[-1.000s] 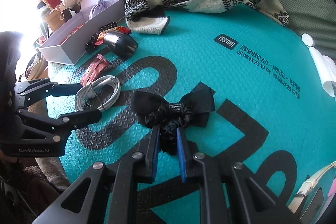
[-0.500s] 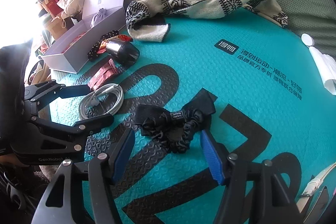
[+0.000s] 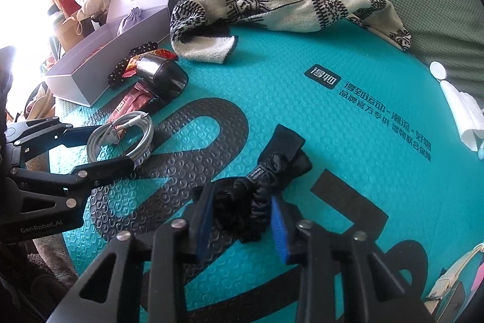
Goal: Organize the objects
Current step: 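Lift the black bow with the right gripper while the left moves over the white cable, then grasp the white coiled cable with the left gripper while the right holds the bow, then carry the cable with the left gripper while the right carries the bow over the white box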
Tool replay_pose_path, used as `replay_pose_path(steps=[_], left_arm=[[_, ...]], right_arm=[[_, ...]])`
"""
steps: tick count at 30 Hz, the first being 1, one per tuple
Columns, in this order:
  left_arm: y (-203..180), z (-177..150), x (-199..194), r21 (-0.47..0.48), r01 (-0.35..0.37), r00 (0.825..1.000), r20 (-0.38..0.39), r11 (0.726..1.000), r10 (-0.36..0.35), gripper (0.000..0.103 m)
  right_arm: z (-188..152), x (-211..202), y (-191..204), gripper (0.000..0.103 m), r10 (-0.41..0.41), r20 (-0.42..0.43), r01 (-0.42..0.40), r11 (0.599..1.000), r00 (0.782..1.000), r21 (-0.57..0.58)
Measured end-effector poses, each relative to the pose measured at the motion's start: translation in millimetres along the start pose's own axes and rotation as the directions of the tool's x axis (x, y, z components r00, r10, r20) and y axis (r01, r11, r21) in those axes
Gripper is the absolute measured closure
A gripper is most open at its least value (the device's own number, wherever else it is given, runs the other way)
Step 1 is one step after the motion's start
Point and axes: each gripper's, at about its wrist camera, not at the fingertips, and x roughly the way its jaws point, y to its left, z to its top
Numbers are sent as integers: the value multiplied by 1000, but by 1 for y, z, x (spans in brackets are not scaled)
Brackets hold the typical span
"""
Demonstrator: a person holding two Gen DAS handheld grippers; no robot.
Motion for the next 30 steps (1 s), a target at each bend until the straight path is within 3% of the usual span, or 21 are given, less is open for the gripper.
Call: replay_pose_path(steps=[8, 19, 30], left_arm=[[3, 2, -9, -9, 10, 1000, 19, 1000, -9, 54], [19, 3, -27, -60, 6, 999, 48, 998, -3, 54], [40, -7, -65, -120, -59, 994, 89, 991, 70, 54]], right_arm=[[-1, -5, -2, 90, -5, 4, 5, 1000, 1000, 20], [7, -23, 9, 90, 8, 31, -8, 1000, 999, 6], [22, -33, 43, 90, 85, 69, -79, 993, 994, -85]])
